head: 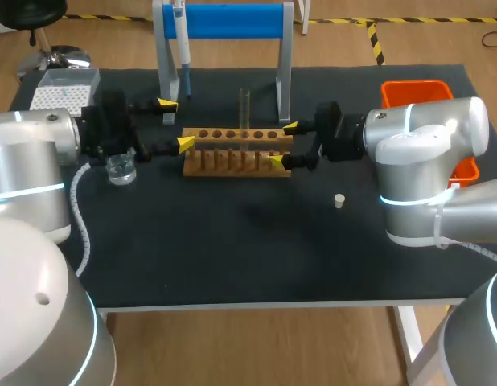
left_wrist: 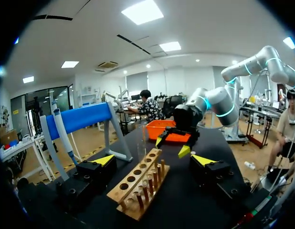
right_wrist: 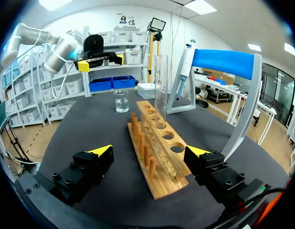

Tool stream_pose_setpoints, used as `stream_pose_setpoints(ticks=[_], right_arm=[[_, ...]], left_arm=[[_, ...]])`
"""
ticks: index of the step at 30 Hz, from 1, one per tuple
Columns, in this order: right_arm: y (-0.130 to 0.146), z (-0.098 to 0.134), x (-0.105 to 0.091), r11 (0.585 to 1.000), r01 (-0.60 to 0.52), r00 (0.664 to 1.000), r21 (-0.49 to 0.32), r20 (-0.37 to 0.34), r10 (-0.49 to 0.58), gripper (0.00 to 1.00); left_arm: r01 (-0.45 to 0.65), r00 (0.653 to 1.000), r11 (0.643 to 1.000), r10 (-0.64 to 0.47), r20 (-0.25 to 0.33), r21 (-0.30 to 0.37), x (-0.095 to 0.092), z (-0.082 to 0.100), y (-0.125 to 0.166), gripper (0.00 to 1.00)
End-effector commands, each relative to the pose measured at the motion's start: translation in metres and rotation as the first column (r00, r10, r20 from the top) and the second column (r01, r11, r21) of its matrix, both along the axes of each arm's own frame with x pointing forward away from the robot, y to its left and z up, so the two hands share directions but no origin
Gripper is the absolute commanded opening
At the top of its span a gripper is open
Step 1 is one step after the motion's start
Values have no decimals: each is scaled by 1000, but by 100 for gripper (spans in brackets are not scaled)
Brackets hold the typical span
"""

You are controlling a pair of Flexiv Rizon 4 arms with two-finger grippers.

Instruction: Invert the test tube, pick up the pipette, mount the tip to pipette, aspirate from beaker and dispense into the tube, eject the tip, return the pipette, and cap with the stopper.

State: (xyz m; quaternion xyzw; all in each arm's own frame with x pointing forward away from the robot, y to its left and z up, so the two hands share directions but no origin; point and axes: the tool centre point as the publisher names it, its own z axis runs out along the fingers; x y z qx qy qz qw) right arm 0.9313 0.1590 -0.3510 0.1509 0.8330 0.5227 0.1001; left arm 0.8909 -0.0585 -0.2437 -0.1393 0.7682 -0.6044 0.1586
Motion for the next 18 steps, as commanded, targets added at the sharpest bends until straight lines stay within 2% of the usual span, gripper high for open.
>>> stream_pose_setpoints(ticks=[1,4,8,11,14,18], right_arm=[[-1,0,0,1000,-1,1000,-1,-1,1,100],[-1,0,0,1000,-1,1000,-1,-1,1,100],[-1,0,0,1000,-1,1000,-1,-1,1,100],[-1,0,0,1000,-1,1000,-1,-1,1,100],[-1,0,0,1000,-1,1000,-1,-1,1,100],[-1,0,0,1000,-1,1000,-1,-1,1,100]], left_arm=[[-14,1000,1000,14,4,1,-1,0,-2,100],[-40,999,999,40,-1,-3,1,-2,5,100],[-192,981,981,192,16,9,5,-8,55,100],[-314,949,949,314,20,33,4,-10,101,100],[-426,904,902,426,13,72,2,-13,145,100],[-539,841,835,540,23,113,1,-13,189,100]])
